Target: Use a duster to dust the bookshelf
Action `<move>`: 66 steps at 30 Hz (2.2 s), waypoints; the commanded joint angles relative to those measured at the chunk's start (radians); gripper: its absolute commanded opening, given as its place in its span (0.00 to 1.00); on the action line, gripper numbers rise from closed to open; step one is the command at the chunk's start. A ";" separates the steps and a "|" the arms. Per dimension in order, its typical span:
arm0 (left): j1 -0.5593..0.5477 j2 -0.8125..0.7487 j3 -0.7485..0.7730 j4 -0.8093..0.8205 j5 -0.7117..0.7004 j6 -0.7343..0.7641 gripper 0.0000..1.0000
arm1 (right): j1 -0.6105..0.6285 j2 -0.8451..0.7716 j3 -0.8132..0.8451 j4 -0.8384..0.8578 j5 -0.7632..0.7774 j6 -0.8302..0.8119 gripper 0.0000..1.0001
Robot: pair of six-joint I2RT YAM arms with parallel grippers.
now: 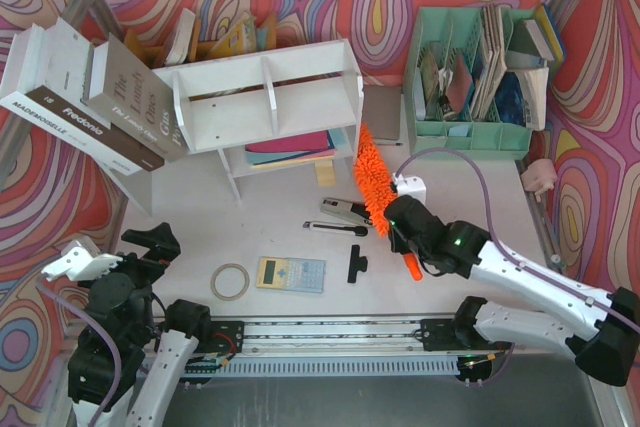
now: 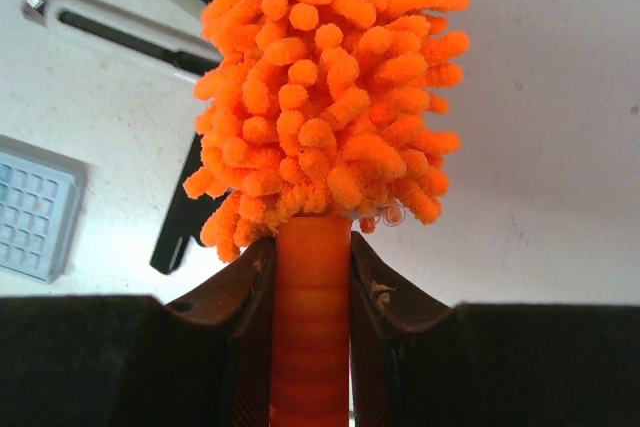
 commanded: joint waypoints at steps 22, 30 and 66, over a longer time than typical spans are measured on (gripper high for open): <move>0.008 0.027 -0.005 0.002 0.009 0.006 0.98 | 0.010 -0.092 0.111 0.092 0.019 -0.033 0.00; 0.008 0.033 -0.005 0.004 0.015 0.007 0.99 | 0.010 -0.105 0.052 0.070 0.089 0.028 0.00; -0.008 0.681 0.518 0.427 0.585 -0.272 0.98 | 0.009 -0.257 0.272 0.367 -0.630 -0.569 0.00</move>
